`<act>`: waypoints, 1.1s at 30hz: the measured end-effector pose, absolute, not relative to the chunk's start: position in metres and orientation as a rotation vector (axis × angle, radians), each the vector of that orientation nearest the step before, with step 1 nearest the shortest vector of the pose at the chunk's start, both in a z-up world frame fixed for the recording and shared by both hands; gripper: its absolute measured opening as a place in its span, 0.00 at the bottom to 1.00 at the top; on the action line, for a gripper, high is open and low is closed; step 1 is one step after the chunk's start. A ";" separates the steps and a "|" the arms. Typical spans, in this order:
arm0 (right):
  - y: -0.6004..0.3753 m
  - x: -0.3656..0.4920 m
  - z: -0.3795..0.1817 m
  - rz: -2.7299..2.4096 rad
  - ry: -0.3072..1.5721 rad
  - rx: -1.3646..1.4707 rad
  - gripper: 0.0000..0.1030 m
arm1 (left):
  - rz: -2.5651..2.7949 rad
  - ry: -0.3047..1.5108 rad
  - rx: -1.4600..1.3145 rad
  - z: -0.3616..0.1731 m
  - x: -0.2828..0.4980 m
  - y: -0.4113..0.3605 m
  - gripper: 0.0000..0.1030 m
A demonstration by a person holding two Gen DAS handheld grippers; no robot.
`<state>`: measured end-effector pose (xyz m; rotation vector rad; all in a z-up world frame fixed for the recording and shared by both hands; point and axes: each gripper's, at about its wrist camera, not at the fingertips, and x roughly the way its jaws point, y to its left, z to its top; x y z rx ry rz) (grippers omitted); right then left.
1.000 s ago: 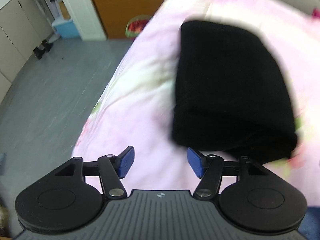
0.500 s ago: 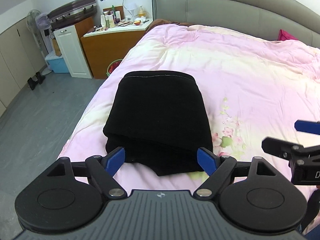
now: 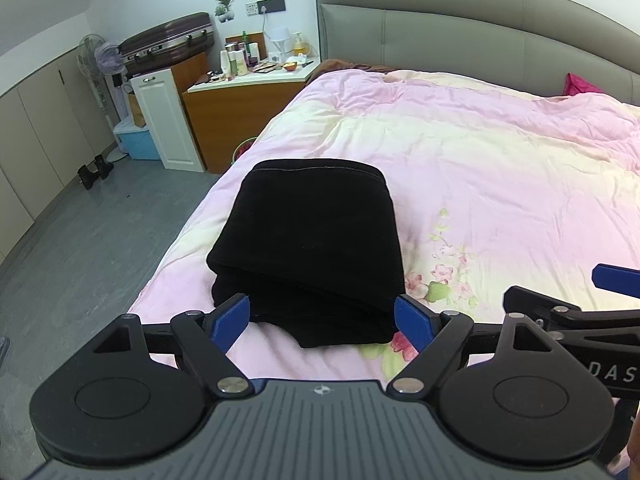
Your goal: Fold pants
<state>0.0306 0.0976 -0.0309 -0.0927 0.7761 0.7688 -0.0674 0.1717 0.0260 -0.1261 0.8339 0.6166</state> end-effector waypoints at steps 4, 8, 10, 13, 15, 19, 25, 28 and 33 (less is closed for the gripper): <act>0.096 0.029 -0.031 0.759 0.780 -0.098 0.95 | 0.625 0.834 -0.121 0.025 -0.067 0.170 0.93; 0.096 0.028 -0.031 0.759 0.778 -0.098 0.95 | 0.629 0.831 -0.118 0.026 -0.067 0.169 0.93; 0.096 0.027 -0.031 0.757 0.778 -0.096 0.95 | 0.633 0.831 -0.117 0.025 -0.068 0.168 0.93; 0.097 0.026 -0.031 0.757 0.782 -0.097 0.95 | 0.633 0.833 -0.121 0.025 -0.069 0.168 0.93; 0.097 0.026 -0.031 0.757 0.784 -0.097 0.95 | 0.633 0.832 -0.121 0.026 -0.070 0.168 0.93; 0.097 0.026 -0.031 0.757 0.783 -0.097 0.95 | 0.634 0.832 -0.118 0.027 -0.070 0.167 0.93; 0.098 0.025 -0.031 0.754 0.788 -0.095 0.95 | 0.636 0.833 -0.117 0.027 -0.071 0.167 0.93; 0.098 0.024 -0.031 0.752 0.788 -0.095 0.95 | 0.635 0.833 -0.117 0.027 -0.071 0.167 0.93; 0.098 0.024 -0.031 0.751 0.789 -0.095 0.95 | 0.638 0.837 -0.117 0.028 -0.071 0.167 0.93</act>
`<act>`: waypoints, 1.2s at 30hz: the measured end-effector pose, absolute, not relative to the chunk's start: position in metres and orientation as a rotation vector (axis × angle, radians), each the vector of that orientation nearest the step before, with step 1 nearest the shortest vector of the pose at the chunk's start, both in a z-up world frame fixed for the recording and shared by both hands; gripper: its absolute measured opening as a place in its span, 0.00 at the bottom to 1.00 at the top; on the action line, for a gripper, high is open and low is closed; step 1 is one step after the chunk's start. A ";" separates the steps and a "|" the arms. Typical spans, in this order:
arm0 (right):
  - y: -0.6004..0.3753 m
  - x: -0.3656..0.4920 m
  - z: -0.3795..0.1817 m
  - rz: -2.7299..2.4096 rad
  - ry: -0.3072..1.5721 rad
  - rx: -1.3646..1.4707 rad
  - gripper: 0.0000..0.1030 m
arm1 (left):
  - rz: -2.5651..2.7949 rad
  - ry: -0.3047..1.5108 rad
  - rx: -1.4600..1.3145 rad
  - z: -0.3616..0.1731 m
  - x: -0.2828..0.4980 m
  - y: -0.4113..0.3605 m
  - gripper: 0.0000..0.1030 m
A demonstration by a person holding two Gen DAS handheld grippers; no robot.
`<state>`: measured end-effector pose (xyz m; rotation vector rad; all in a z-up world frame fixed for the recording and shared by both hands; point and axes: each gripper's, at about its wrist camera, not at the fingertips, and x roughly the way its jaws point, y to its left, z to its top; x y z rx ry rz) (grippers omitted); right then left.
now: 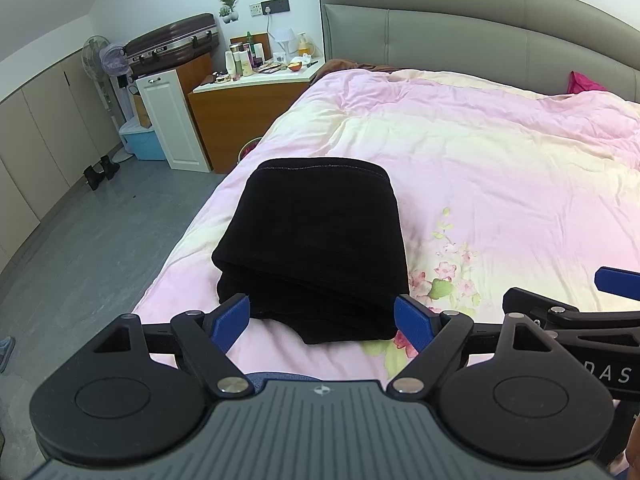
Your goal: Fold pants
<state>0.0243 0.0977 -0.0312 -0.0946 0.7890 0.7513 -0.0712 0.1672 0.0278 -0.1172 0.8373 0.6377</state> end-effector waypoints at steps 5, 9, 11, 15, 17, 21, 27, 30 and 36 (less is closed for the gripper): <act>0.098 0.025 -0.032 0.745 0.795 -0.090 0.95 | 0.638 0.836 -0.116 0.028 -0.071 0.167 0.93; 0.098 0.027 -0.032 0.741 0.798 -0.087 0.95 | 0.638 0.836 -0.117 0.028 -0.071 0.166 0.93; 0.097 0.026 -0.032 0.740 0.798 -0.086 0.95 | 0.639 0.837 -0.117 0.028 -0.071 0.166 0.93; 0.097 0.027 -0.032 0.739 0.800 -0.085 0.95 | 0.639 0.837 -0.117 0.028 -0.071 0.166 0.93; 0.097 0.027 -0.032 0.740 0.799 -0.085 0.95 | 0.639 0.837 -0.117 0.028 -0.071 0.166 0.93; 0.097 0.027 -0.032 0.740 0.800 -0.085 0.95 | 0.638 0.837 -0.117 0.028 -0.071 0.166 0.93; 0.097 0.027 -0.032 0.737 0.801 -0.084 0.95 | 0.638 0.835 -0.116 0.028 -0.071 0.167 0.93; 0.096 0.028 -0.032 0.738 0.801 -0.084 0.95 | 0.637 0.837 -0.115 0.027 -0.070 0.167 0.93; 0.096 0.028 -0.033 0.736 0.803 -0.084 0.95 | 0.636 0.833 -0.111 0.028 -0.071 0.166 0.93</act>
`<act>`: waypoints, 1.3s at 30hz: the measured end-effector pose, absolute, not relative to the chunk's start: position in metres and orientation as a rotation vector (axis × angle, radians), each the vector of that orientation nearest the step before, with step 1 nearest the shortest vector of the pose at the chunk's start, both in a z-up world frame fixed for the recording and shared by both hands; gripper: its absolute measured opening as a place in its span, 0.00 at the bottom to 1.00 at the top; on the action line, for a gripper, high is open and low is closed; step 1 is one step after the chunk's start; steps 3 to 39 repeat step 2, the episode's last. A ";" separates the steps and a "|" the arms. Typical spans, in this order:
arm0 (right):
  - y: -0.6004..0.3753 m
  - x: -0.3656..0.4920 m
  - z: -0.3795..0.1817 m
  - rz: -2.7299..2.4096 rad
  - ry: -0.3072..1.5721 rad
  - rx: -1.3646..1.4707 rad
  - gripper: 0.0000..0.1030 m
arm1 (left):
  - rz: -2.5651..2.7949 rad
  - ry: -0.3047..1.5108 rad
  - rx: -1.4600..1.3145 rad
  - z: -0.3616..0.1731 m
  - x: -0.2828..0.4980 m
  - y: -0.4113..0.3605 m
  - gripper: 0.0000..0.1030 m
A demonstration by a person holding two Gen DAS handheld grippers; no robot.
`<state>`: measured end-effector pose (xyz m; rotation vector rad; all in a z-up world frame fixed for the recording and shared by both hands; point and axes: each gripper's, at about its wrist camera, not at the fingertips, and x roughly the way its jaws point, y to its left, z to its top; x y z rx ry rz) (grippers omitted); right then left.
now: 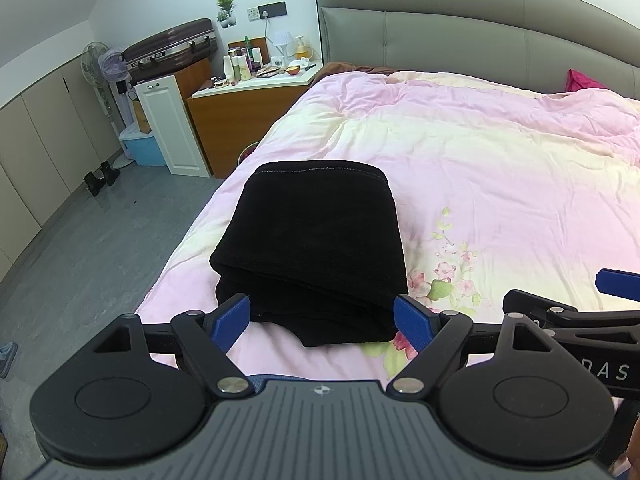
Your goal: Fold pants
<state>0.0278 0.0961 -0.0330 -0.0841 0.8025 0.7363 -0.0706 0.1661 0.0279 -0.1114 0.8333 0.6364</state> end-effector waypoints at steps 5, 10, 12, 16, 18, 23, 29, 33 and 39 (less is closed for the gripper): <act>0.096 0.028 -0.033 0.736 0.802 -0.084 0.95 | 0.637 0.835 -0.111 0.028 -0.071 0.166 0.93; 0.096 0.028 -0.033 0.736 0.802 -0.084 0.95 | 0.637 0.835 -0.111 0.028 -0.071 0.166 0.93; 0.096 0.028 -0.033 0.736 0.802 -0.084 0.95 | 0.637 0.835 -0.111 0.028 -0.071 0.166 0.93; 0.096 0.028 -0.033 0.736 0.802 -0.084 0.95 | 0.637 0.835 -0.111 0.028 -0.071 0.166 0.93; 0.096 0.028 -0.033 0.736 0.802 -0.084 0.95 | 0.637 0.835 -0.111 0.028 -0.071 0.166 0.93; 0.096 0.028 -0.033 0.736 0.802 -0.084 0.95 | 0.637 0.835 -0.111 0.028 -0.071 0.166 0.93; 0.096 0.028 -0.033 0.736 0.802 -0.084 0.95 | 0.637 0.835 -0.111 0.028 -0.071 0.166 0.93; 0.096 0.028 -0.033 0.736 0.802 -0.084 0.95 | 0.637 0.835 -0.111 0.028 -0.071 0.166 0.93; 0.096 0.028 -0.033 0.736 0.802 -0.084 0.95 | 0.637 0.835 -0.111 0.028 -0.071 0.166 0.93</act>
